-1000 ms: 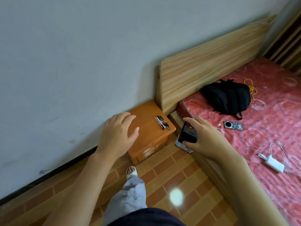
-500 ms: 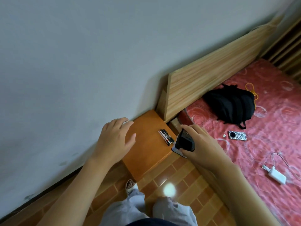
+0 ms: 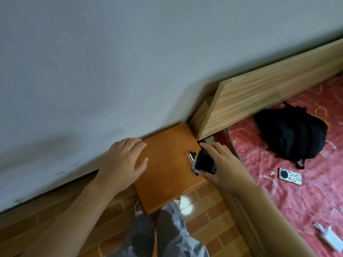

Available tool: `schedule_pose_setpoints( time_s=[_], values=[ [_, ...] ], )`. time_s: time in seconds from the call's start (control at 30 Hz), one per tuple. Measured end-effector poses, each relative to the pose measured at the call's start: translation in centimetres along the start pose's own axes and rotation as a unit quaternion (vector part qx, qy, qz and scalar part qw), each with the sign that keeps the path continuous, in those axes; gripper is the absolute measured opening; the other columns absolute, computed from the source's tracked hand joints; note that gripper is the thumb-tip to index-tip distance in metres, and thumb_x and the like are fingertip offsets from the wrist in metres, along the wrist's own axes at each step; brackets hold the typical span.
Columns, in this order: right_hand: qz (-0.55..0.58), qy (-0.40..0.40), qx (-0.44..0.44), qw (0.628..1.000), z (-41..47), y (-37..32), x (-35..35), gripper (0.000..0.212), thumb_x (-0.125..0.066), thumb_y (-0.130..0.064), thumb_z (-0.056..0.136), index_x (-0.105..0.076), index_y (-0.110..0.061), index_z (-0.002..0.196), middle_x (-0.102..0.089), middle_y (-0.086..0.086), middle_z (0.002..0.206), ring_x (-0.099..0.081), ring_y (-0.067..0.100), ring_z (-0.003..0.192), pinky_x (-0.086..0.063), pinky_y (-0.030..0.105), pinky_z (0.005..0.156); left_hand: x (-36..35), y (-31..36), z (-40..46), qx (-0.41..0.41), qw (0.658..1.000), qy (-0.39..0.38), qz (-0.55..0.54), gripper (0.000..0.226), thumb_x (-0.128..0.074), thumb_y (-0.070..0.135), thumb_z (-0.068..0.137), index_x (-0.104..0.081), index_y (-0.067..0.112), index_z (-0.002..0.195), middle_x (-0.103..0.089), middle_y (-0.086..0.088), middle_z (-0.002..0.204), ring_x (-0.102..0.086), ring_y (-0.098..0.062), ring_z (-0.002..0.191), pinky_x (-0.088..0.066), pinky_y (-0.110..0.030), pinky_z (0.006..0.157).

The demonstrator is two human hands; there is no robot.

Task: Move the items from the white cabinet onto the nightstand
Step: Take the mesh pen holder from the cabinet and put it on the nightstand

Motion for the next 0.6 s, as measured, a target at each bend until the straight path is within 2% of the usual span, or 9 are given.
schedule_pose_setpoints(
  time_s=[0.13, 0.33, 0.6],
  values=[
    [-0.007, -0.016, 0.029, 0.999, 4.8, 3.5, -3.6, 0.087, -0.076, -0.045, 0.083, -0.029, -0.031, 0.156, -0.041, -0.008, 0.147, -0.045, 0.021, 0.13, -0.052, 0.042, 0.099, -3.8, -0.8, 2.4, 0.007, 1.0, -0.006, 0.002, 0.054, -0.038, 0.051, 0.101, -0.057, 0.02, 0.141, -0.057, 0.0, 0.142, -0.052, -0.019, 0.132, -0.044, -0.038, 0.11],
    [-0.036, -0.034, 0.057, 0.997, 11.4, 8.1, -9.4, 0.086, -0.074, -0.038, 0.087, -0.028, -0.026, 0.158, -0.039, -0.004, 0.153, -0.037, 0.02, 0.138, -0.046, 0.043, 0.108, -11.2, -1.4, 5.3, 0.02, 0.999, -0.025, -0.012, 0.049, -0.055, 0.044, 0.1, -0.058, 0.019, 0.141, -0.058, -0.002, 0.141, -0.053, -0.02, 0.132, -0.046, -0.04, 0.109],
    [-0.047, -0.083, 0.098, 0.991, 17.8, 12.7, -17.6, 0.091, -0.079, -0.028, 0.084, -0.027, -0.029, 0.158, -0.034, -0.005, 0.153, -0.035, 0.021, 0.14, -0.048, 0.045, 0.107, -21.4, -2.5, 8.2, 0.03, 0.997, -0.064, -0.006, 0.054, -0.038, 0.051, 0.102, -0.052, 0.023, 0.145, -0.051, 0.001, 0.146, -0.041, -0.019, 0.14, -0.035, -0.042, 0.117]
  ],
)
Point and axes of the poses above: each hand's wrist, its own z-axis towards the middle knuckle, its own x-axis out of the back of the hand, y = z × x, the point moved 7 cm from there along z, towards the middle knuckle
